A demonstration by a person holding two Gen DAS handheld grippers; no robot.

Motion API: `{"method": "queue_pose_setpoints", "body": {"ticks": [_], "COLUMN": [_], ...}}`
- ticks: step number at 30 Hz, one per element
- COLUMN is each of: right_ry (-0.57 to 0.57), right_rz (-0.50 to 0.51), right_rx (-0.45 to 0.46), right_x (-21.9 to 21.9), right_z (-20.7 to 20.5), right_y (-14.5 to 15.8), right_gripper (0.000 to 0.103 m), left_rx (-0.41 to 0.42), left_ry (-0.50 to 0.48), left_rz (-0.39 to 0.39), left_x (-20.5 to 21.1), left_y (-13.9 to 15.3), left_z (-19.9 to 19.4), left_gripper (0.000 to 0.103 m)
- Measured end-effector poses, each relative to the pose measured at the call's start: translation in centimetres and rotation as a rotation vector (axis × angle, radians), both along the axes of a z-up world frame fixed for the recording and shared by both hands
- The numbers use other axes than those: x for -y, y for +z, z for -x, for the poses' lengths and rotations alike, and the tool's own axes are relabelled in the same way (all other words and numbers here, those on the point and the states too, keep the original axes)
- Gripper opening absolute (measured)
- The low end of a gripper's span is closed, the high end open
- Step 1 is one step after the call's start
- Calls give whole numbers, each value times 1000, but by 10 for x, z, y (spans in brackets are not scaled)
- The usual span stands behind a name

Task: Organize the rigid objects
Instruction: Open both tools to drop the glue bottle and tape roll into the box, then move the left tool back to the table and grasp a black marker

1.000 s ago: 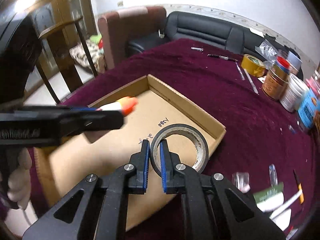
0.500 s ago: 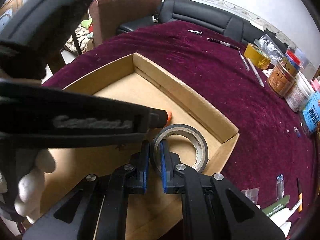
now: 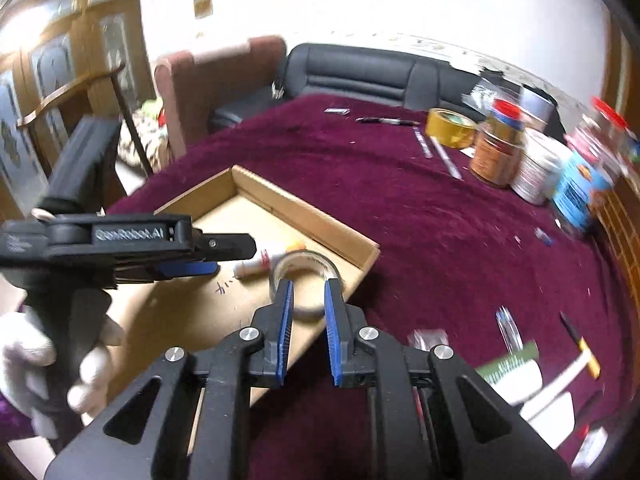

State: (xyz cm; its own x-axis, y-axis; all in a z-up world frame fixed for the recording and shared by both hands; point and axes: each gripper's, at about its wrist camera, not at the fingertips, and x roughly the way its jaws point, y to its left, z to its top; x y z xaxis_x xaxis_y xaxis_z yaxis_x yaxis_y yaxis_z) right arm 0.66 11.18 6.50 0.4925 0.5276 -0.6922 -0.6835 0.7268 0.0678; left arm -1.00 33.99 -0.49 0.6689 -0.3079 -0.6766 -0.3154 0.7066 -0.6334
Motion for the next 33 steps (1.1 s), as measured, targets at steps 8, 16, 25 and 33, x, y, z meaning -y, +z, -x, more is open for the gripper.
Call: {"method": "queue_pose_setpoints", "body": {"ticks": [8,16,25,33], "right_ry": [-99,-292,-493,-576], "right_rz": [-71,-75,-207,-137], "right_rx": [8,107,68,161], "right_x": [77,171,243,247], "right_z": [19,30,-2,-20], "right_y": [10,29,9,-20], "right_gripper": [13,24,64,63], "left_rx": [-15,31,150,-29], "left_ry": [-22,-52,-262,-315], "left_rz": [-112,-29,-298,-318], "left_x": [35,52,175,238], "left_y": [5,30,95,53], "left_z": [17,34,49,14], "left_gripper": [63,63,81,81]}}
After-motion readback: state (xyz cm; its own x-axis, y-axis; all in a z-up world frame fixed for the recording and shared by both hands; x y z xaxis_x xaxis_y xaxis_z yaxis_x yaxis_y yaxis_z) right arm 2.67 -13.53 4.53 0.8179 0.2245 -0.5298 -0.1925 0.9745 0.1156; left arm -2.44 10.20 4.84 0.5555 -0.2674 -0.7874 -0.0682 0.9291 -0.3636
